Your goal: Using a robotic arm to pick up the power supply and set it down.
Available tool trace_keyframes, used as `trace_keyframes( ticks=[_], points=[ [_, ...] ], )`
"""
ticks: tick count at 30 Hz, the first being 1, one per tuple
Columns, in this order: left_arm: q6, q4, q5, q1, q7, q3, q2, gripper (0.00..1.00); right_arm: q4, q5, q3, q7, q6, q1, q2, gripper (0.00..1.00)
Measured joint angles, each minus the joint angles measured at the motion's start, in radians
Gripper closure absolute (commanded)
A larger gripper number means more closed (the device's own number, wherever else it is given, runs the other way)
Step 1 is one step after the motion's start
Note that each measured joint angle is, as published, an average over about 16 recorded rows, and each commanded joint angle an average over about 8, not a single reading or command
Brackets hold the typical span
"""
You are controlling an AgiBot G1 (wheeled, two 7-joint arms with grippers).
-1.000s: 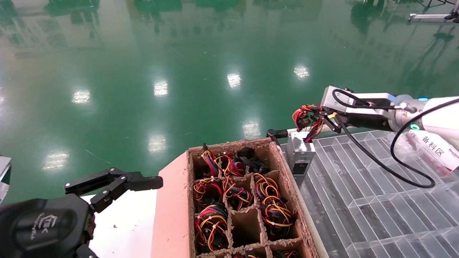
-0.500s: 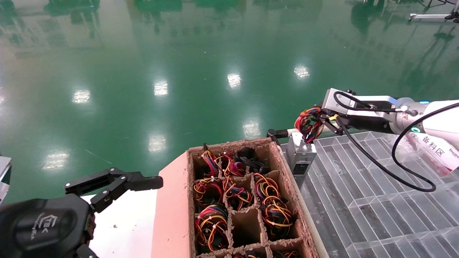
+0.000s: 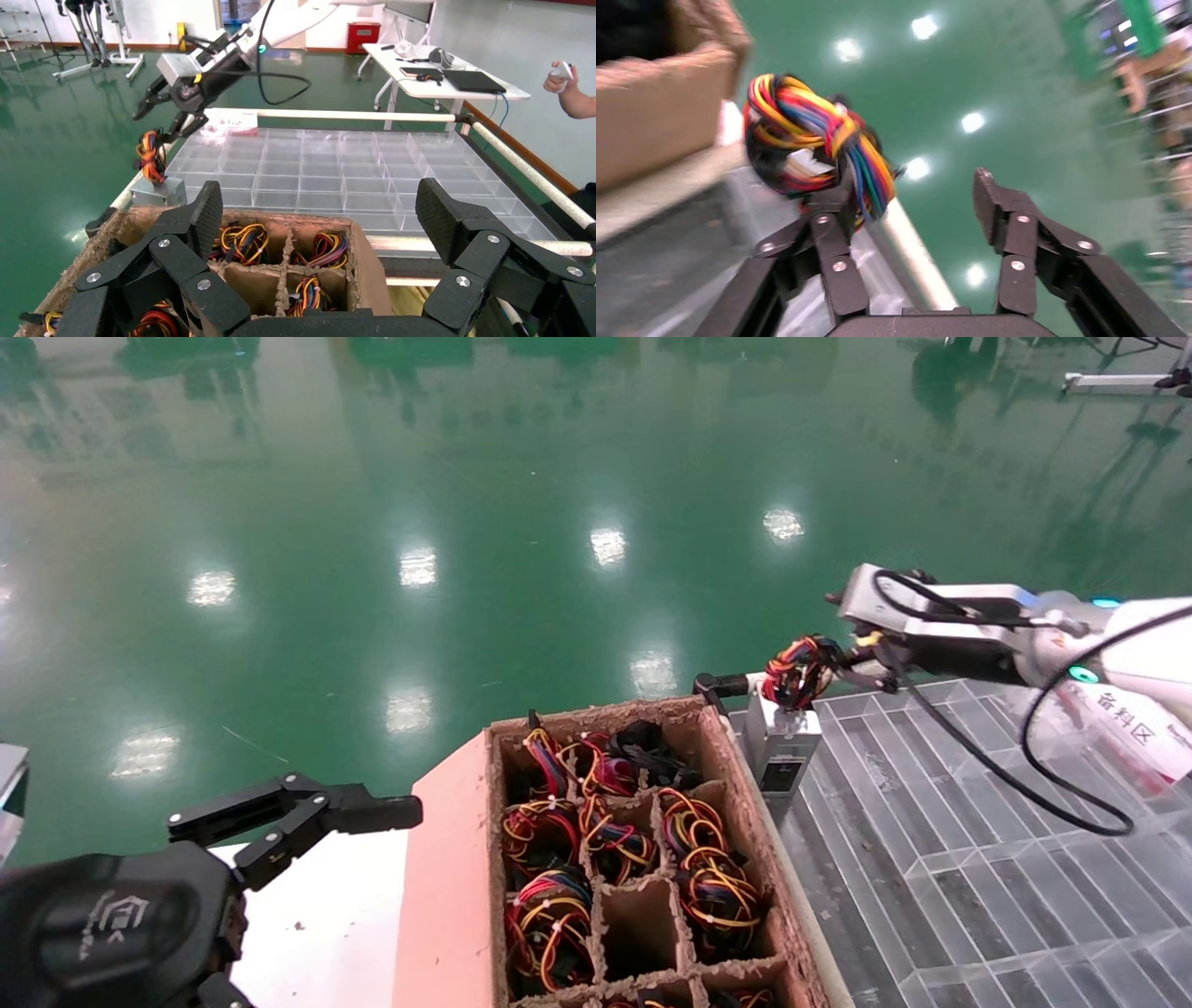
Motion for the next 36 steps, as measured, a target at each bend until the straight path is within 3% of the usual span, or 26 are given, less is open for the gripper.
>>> trace_keyframes(
  ticks=[10,16,36],
  points=[
    [0.0,0.0,0.0,0.0,0.0,0.0,0.0,0.0,-0.062,0.02,0.015,0.114,-0.117,0.057,0.029,0.0],
    [0.0,0.0,0.0,0.0,0.0,0.0,0.0,0.0,-0.042,0.074,0.045,0.166,-0.165,0.04,0.059,0.0],
    [0.0,0.001,0.0,0.0,0.0,0.0,0.0,0.0,0.375,0.326,0.12,0.384,-0.281,-0.24,0.197,0.0]
  ],
)
